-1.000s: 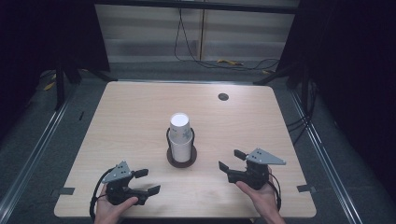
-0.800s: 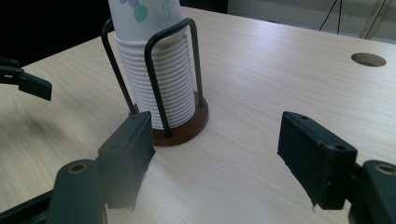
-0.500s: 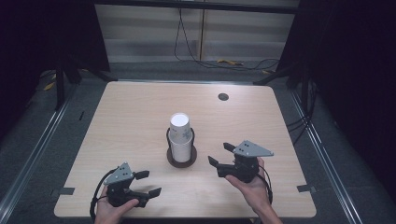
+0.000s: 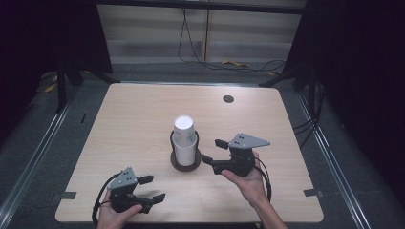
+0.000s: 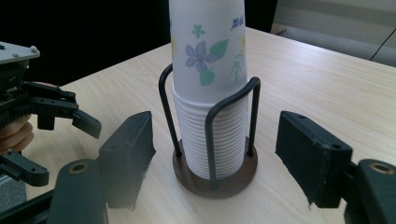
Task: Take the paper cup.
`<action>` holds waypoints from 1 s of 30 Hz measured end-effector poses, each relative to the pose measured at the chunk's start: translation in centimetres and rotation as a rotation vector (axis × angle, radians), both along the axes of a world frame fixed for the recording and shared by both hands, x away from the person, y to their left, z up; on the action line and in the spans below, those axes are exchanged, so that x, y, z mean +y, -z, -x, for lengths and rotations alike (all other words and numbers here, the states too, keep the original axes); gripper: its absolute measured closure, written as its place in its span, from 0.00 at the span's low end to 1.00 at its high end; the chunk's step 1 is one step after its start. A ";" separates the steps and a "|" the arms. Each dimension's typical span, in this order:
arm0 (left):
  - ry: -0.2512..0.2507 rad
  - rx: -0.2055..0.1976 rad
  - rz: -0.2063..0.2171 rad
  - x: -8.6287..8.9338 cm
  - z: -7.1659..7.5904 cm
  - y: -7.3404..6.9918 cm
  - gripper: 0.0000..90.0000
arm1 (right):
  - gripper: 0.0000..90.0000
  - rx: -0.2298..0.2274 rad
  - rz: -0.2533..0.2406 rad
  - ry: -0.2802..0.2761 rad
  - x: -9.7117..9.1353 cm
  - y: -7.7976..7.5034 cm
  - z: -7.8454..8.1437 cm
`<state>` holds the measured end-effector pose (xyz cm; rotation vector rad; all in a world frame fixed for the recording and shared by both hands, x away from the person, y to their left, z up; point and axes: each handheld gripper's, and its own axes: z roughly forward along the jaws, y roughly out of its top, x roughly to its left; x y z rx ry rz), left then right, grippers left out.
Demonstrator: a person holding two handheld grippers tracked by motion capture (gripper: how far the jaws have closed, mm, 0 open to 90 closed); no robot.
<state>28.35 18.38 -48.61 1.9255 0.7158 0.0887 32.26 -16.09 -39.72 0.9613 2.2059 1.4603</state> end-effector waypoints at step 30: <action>-0.022 0.011 0.002 0.5 0.1 0.1 0.21 | 0.25 0.070 0.095 -0.116 4.0 -3.3 -5.8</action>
